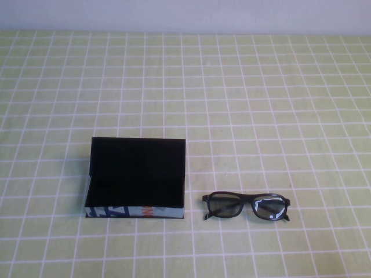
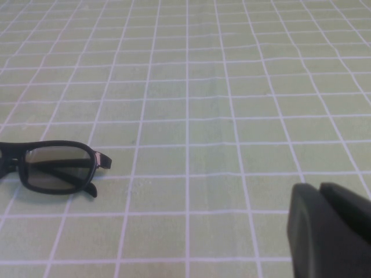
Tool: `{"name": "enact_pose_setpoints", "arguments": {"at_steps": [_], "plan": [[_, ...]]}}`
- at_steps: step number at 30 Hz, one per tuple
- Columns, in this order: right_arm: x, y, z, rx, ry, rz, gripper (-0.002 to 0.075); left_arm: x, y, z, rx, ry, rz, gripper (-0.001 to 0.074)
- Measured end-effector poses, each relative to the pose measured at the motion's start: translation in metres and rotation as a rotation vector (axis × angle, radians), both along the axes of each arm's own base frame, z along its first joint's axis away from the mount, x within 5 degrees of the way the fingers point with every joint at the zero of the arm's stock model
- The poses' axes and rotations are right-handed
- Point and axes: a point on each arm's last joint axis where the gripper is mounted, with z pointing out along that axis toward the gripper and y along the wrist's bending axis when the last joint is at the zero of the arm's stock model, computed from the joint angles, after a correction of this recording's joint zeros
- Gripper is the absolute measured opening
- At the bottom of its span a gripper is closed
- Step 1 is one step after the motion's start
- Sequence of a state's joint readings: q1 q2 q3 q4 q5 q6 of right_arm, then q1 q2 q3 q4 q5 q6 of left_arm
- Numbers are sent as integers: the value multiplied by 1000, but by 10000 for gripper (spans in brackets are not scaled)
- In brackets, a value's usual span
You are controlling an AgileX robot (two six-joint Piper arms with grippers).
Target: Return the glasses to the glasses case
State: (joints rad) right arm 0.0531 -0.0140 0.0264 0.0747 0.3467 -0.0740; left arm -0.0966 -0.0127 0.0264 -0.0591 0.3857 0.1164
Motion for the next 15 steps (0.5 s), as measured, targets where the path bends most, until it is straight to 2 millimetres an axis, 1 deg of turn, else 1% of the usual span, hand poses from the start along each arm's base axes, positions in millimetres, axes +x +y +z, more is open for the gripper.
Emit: {"name": "enact_pose_setpoints", "arguments": {"at_steps": [6, 7, 12, 15], "plan": [[0, 0, 2, 23, -16, -2, -11, 0, 0, 0, 0, 0, 0, -2], [1, 1, 3, 63, -30, -2, -11, 0, 0, 0, 0, 0, 0, -2], [2, 5, 15, 389, -113, -20, -11, 0, 0, 0, 0, 0, 0, -2], [3, 3, 21, 507, -163, -44, -11, 0, 0, 0, 0, 0, 0, -2]]}}
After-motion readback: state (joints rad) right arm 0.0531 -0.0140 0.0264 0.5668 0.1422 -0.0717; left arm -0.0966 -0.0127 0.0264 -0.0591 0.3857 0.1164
